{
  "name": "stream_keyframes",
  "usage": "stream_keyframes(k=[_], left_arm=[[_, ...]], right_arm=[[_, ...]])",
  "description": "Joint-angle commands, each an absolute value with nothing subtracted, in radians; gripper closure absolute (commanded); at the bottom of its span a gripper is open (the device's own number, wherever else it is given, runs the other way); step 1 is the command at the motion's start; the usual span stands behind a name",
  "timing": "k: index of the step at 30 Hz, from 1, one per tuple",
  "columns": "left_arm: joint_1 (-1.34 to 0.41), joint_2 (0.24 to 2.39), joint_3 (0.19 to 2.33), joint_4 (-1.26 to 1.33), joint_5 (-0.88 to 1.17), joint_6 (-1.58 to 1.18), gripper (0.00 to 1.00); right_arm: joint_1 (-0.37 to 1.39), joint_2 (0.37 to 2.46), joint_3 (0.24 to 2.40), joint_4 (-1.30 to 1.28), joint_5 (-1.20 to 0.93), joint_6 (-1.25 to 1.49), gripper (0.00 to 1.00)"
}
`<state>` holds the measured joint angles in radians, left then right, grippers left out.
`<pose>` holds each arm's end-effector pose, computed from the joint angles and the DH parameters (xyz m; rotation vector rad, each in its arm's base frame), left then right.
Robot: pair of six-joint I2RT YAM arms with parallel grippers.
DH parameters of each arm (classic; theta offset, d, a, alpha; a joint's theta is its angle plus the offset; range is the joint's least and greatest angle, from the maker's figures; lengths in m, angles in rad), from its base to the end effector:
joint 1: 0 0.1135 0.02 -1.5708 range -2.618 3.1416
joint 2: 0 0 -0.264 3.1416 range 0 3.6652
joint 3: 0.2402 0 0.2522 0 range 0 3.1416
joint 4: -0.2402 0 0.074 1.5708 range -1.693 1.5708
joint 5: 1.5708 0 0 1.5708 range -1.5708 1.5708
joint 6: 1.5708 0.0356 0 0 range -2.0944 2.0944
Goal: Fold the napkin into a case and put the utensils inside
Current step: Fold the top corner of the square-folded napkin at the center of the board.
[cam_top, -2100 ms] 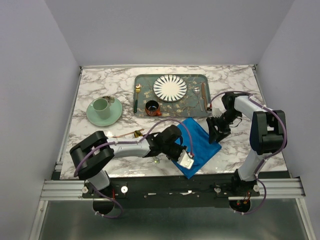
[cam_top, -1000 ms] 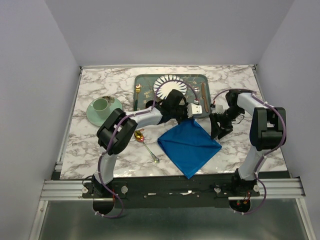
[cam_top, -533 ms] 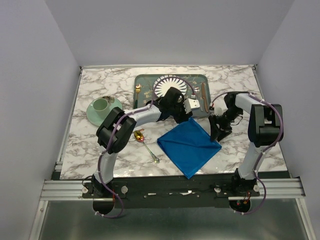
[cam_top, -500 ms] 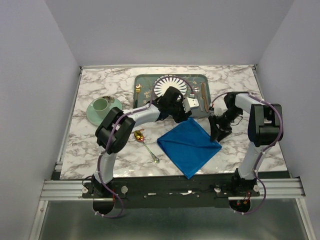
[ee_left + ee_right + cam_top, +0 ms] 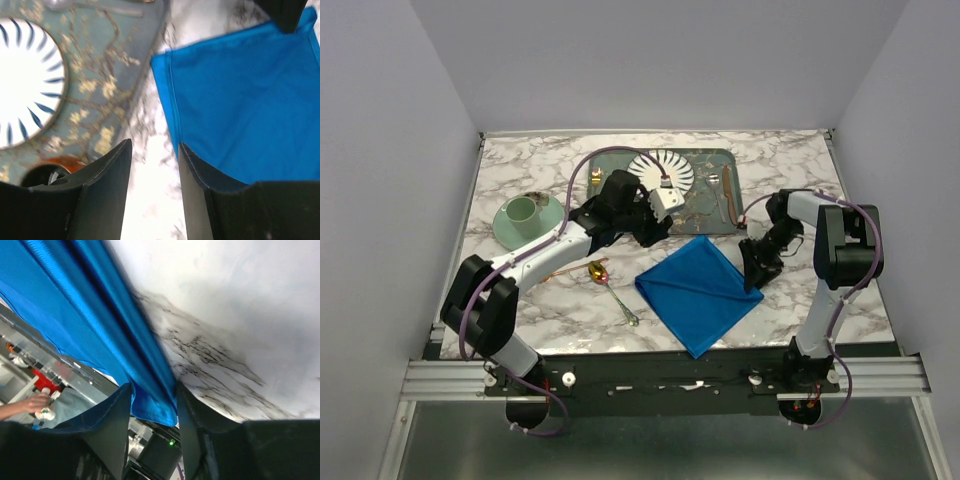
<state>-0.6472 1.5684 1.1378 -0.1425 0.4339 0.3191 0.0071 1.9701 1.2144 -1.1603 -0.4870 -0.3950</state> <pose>0.2752 -0.2268 0.2721 1.2215 1.7753 -0.6556 0.3063 0.0188 0.1332 0.4399 -2.7652 -0.7759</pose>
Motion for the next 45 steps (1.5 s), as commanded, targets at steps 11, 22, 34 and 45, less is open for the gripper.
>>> stream_keyframes(k=[11,22,34,45], left_arm=[[-0.641,1.463,0.988,-0.252,0.471,0.282,0.51],[-0.641,1.477,1.026,-0.282,0.465,0.276,0.51],[-0.614,1.463,1.028,-0.298,0.446,0.253,0.51],[-0.604,1.468,1.029,-0.247,0.466,0.207,0.5]], right_arm=[[0.009,1.91,1.121,-1.223,-0.541,-0.472,0.53],[0.012,1.834,1.4,-1.241,-0.58,-0.43,0.54],[0.139,1.98,1.563,-1.12,-0.612,-0.284,0.61],[0.206,2.051,1.574,-1.049,-0.502,-0.209,0.61]])
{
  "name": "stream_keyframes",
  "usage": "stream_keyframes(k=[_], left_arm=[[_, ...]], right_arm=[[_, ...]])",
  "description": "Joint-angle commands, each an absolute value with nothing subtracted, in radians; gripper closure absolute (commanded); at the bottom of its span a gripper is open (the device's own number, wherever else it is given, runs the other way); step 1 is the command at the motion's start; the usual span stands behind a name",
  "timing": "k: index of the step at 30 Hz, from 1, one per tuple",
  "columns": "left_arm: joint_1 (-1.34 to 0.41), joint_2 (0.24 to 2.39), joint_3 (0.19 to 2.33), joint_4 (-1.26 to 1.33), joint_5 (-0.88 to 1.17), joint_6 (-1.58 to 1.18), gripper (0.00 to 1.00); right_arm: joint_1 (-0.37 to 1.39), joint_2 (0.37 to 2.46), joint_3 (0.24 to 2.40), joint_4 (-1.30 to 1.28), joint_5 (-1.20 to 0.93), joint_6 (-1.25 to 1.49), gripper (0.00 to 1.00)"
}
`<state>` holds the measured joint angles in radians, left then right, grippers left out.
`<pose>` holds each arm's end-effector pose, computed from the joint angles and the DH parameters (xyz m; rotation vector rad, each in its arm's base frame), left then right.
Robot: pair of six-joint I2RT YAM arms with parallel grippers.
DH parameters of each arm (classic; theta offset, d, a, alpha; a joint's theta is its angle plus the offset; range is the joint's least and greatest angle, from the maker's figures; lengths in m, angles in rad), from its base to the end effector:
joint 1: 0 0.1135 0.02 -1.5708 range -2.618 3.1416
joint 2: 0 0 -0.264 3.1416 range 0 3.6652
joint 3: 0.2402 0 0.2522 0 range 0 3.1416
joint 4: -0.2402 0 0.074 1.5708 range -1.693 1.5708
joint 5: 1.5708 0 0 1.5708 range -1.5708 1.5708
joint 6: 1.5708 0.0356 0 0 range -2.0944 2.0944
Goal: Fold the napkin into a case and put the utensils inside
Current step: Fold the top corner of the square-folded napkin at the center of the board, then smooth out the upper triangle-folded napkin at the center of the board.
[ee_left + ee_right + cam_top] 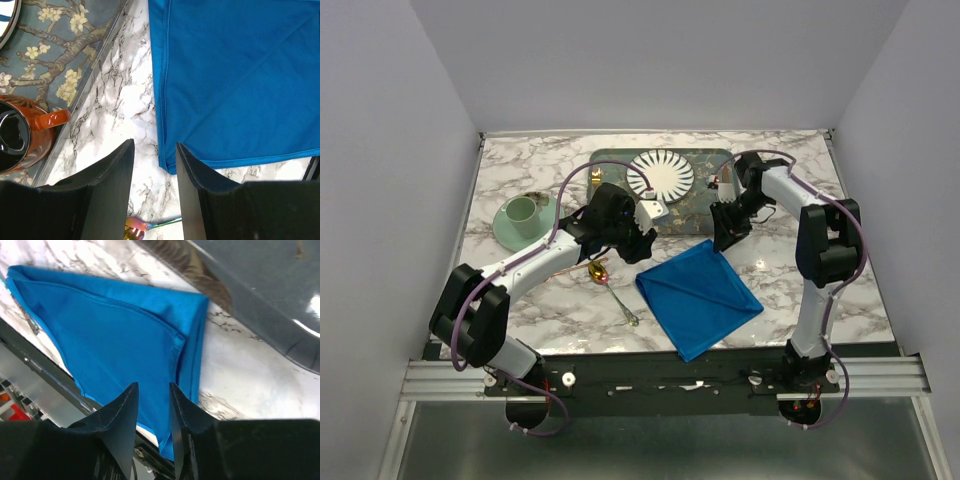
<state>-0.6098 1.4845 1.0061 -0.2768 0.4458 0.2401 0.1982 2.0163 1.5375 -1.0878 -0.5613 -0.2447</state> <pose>0.2532 -0.1956 0.2443 1.1670 2.0261 -0.7033 0.3681 0.0933 0.1880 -0.6612 2.9288 0.8651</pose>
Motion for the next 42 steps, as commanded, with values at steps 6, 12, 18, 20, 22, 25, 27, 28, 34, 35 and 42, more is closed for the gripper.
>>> stream_keyframes(k=[6,12,18,20,22,25,27,28,34,35,42], left_arm=[[-0.604,1.46,1.02,-0.232,0.474,0.202,0.5],[-0.603,1.45,1.008,-0.227,0.474,0.203,0.51],[-0.604,1.439,0.994,-0.224,0.474,0.202,0.5],[-0.604,1.439,0.992,-0.219,0.474,0.201,0.51],[-0.604,1.439,0.991,-0.218,0.474,0.201,0.5],[-0.604,1.44,0.989,-0.213,0.476,0.199,0.5],[-0.604,1.443,0.989,-0.21,0.48,0.195,0.5],[-0.604,1.445,0.989,-0.209,0.482,0.195,0.5],[-0.603,1.456,0.992,-0.207,0.491,0.179,0.5],[-0.604,1.457,0.992,-0.207,0.489,0.181,0.5],[-0.603,1.462,0.989,-0.204,0.494,0.181,0.51]], right_arm=[[0.23,2.079,1.569,-1.032,-0.488,-0.193,0.62],[0.242,2.102,1.581,-1.019,-0.471,-0.186,0.66],[0.247,2.115,1.606,-1.029,-0.463,-0.184,0.72],[0.247,2.115,1.621,-1.035,-0.456,-0.187,0.73],[0.248,2.117,1.634,-1.042,-0.453,-0.187,0.77],[0.249,2.118,1.646,-1.043,-0.442,-0.192,0.85],[0.249,2.129,1.66,-1.048,-0.431,-0.195,0.94],[0.249,2.134,1.664,-1.049,-0.428,-0.196,0.99],[0.25,2.158,1.689,-1.061,-0.437,-0.201,0.99],[0.25,2.158,1.689,-1.068,-0.437,-0.201,0.98],[0.25,2.129,1.663,-1.086,-0.437,-0.204,0.78]])
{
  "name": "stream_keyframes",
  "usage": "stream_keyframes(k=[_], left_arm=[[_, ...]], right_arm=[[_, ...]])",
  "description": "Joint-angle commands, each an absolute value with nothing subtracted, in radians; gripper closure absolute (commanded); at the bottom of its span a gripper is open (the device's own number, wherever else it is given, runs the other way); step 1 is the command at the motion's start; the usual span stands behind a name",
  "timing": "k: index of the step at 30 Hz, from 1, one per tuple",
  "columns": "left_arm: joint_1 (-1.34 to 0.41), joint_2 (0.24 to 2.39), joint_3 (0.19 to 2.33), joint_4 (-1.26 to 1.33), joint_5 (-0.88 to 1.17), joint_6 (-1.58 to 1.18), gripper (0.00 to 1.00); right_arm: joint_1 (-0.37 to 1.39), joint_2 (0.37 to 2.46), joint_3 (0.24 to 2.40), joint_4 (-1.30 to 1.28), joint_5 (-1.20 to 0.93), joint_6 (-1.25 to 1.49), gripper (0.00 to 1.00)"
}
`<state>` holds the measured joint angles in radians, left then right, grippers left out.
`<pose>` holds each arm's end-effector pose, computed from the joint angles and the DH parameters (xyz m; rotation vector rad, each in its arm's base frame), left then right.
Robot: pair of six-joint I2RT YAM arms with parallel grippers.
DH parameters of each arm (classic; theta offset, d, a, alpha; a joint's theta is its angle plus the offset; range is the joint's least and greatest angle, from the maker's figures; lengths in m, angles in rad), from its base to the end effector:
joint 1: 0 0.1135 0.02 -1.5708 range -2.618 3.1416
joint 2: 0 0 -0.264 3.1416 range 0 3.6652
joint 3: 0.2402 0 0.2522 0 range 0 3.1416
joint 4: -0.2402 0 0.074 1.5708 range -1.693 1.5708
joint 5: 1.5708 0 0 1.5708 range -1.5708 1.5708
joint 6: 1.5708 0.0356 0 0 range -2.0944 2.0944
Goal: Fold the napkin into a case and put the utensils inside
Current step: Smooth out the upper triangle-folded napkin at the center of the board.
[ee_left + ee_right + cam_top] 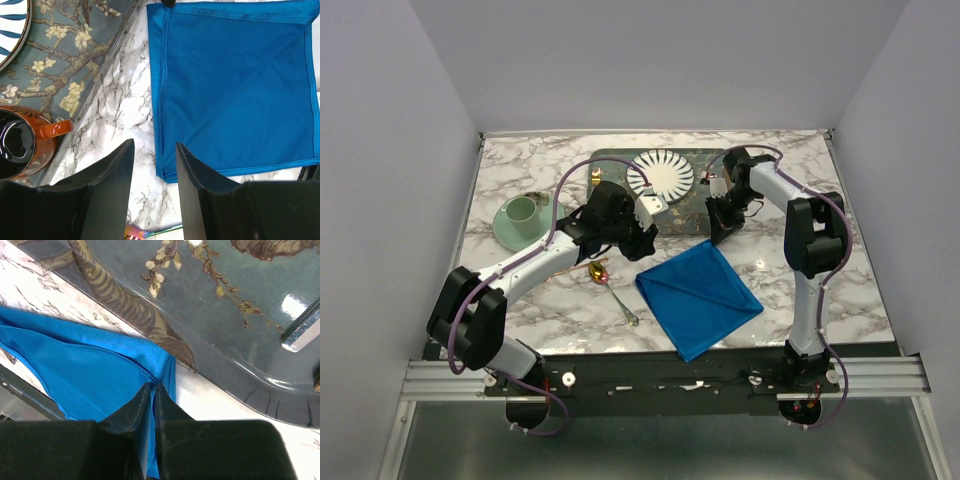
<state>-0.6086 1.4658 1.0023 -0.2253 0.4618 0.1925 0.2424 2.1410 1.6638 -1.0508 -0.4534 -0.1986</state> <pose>0.2535 -0.1960 0.2529 1.1148 1.9879 -0.7419 0.3964 0.1141 0.1706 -0.6773 2.9532 0.7001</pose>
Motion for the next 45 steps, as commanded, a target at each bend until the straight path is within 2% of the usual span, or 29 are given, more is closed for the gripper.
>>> stream_keyframes(k=[1,11,19,24,32,37,41,45], left_arm=[[-0.603,1.465,0.991,-0.203,0.495,0.181,0.5],[-0.604,1.477,1.002,-0.201,0.503,0.186,0.51],[-0.601,1.485,1.003,-0.206,0.505,0.195,0.5],[-0.603,1.482,1.003,-0.212,0.506,0.202,0.51],[-0.6,1.476,0.999,-0.219,0.509,0.215,0.51],[-0.6,1.477,0.997,-0.224,0.509,0.221,0.5],[-0.598,1.477,1.0,-0.221,0.509,0.222,0.5],[-0.598,1.485,1.005,-0.218,0.517,0.218,0.51]], right_arm=[[0.25,2.131,1.666,-1.086,-0.439,-0.203,0.77],[0.25,2.138,1.68,-1.108,-0.479,-0.199,0.73],[0.258,2.151,1.686,-1.108,-0.485,-0.199,0.74],[0.259,2.169,1.703,-1.108,-0.476,-0.196,0.79],[0.258,2.175,1.73,-1.103,-0.456,-0.195,0.99],[0.258,2.181,1.752,-1.115,-0.449,-0.199,0.99],[0.258,2.166,1.738,-1.135,-0.468,-0.213,0.82],[0.259,2.163,1.718,-1.141,-0.476,-0.218,0.72]])
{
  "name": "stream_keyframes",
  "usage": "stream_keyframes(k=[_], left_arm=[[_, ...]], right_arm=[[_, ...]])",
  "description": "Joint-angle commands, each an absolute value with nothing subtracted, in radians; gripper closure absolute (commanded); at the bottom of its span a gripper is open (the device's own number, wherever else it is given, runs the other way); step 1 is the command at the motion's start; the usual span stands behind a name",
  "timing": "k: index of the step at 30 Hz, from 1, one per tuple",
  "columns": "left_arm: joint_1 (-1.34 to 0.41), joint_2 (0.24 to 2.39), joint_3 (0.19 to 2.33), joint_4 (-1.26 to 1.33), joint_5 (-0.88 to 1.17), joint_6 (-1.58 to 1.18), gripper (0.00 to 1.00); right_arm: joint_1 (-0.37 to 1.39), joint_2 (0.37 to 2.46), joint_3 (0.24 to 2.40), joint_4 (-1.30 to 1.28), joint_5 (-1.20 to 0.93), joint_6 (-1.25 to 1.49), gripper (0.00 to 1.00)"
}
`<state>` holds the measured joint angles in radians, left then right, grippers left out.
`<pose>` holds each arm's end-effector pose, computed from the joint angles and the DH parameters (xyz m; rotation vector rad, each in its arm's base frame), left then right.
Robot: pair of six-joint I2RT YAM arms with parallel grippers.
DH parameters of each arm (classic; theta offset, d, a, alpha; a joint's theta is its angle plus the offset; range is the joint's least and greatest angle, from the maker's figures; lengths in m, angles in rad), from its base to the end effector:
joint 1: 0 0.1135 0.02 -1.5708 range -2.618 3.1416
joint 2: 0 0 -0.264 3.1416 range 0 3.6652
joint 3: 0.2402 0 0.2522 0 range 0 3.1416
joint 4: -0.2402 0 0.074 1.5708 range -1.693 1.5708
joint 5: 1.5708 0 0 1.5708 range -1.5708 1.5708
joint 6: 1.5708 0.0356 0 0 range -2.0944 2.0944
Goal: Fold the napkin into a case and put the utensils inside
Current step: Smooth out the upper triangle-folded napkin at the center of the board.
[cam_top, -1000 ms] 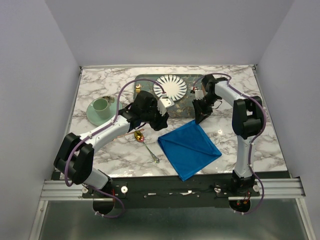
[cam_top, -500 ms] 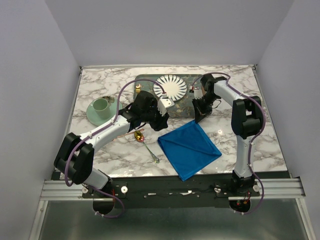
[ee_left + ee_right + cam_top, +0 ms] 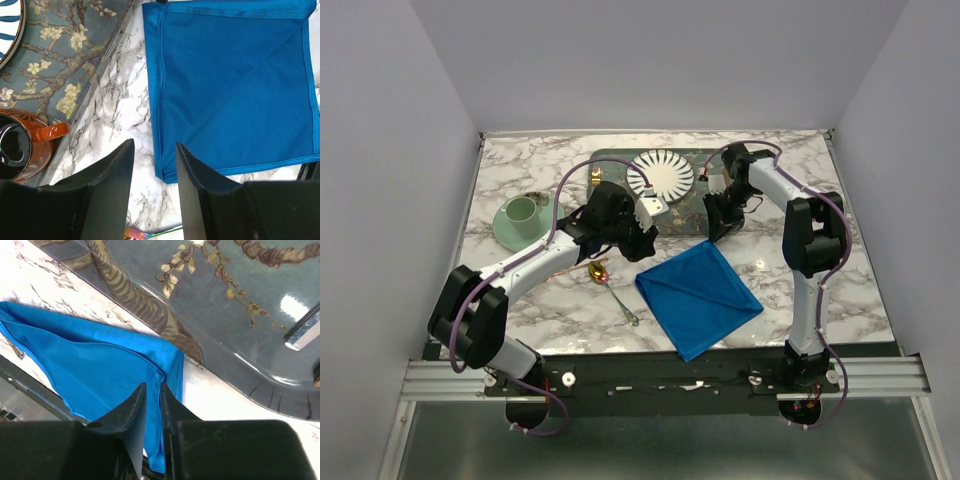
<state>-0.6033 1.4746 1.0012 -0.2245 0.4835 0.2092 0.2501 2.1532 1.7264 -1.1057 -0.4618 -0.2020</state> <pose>0.2548 -0.1957 0.2502 1.1360 1.9806 -0.7556 0.4002 0.1186 0.1814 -0.6929 2.9522 0.7141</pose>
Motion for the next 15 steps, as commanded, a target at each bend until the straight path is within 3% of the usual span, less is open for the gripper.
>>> stream_keyframes(k=[1,2,15], left_arm=[[-0.598,1.486,1.005,-0.216,0.517,0.216,0.5],[-0.598,1.489,1.006,-0.216,0.518,0.218,0.5],[-0.597,1.493,1.014,-0.221,0.52,0.218,0.5]], right_arm=[[0.259,2.166,1.717,-1.141,-0.477,-0.218,0.71],[0.259,2.167,1.712,-1.141,-0.479,-0.216,0.68],[0.265,2.203,1.692,-1.117,-0.479,-0.206,0.67]])
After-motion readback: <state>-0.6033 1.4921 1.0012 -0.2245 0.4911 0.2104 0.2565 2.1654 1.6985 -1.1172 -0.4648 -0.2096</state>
